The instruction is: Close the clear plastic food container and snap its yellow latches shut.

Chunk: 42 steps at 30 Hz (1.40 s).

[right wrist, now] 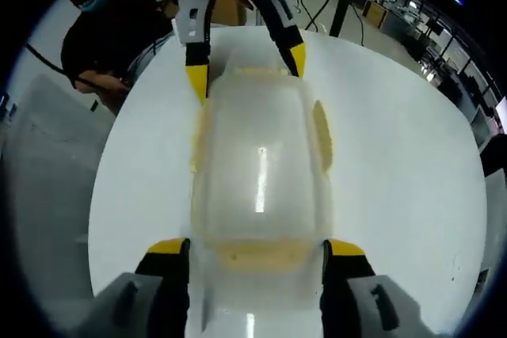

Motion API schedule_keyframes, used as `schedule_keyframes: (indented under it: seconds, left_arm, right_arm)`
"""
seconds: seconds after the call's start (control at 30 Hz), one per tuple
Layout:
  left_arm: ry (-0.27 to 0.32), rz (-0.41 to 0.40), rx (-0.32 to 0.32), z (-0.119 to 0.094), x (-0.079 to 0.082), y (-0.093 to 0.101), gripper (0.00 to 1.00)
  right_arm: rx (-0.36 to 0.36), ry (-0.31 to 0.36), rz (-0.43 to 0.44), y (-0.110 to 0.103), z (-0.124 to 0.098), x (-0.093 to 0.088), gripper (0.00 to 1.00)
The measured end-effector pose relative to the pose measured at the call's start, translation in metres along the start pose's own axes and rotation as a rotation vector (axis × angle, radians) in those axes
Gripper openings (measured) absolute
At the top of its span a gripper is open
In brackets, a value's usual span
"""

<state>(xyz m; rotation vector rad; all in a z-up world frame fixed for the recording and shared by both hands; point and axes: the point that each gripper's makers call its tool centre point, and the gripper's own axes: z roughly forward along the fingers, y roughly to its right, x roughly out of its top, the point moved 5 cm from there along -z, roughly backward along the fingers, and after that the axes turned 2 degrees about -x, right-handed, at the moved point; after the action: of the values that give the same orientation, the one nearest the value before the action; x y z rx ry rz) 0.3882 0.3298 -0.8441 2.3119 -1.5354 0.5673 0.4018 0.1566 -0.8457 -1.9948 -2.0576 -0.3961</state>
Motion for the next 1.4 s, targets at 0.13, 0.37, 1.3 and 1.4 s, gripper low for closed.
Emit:
schedule_keyframes:
  seconds: [0.13,0.37,1.3,1.4]
  left_arm:
    - [0.0,-0.007,0.004,0.0,0.001,-0.001,0.65]
    - [0.012,-0.021,0.01,-0.001,0.002,-0.001,0.65]
    - [-0.239,0.307,-0.116,-0.005,0.0,-0.013,0.59]
    - [-0.268,0.404,-0.14,-0.005,0.003,-0.018,0.51]
  right_arm:
    - [0.011,0.005,-0.03,0.002,-0.001,-0.001,0.58]
    - [0.013,-0.007,-0.037,0.005,-0.003,-0.004,0.45]
    - [0.014,-0.158,-0.06,0.008,-0.002,0.0,0.38]
    - [0.014,-0.149,-0.055,0.008,-0.002,-0.001,0.38]
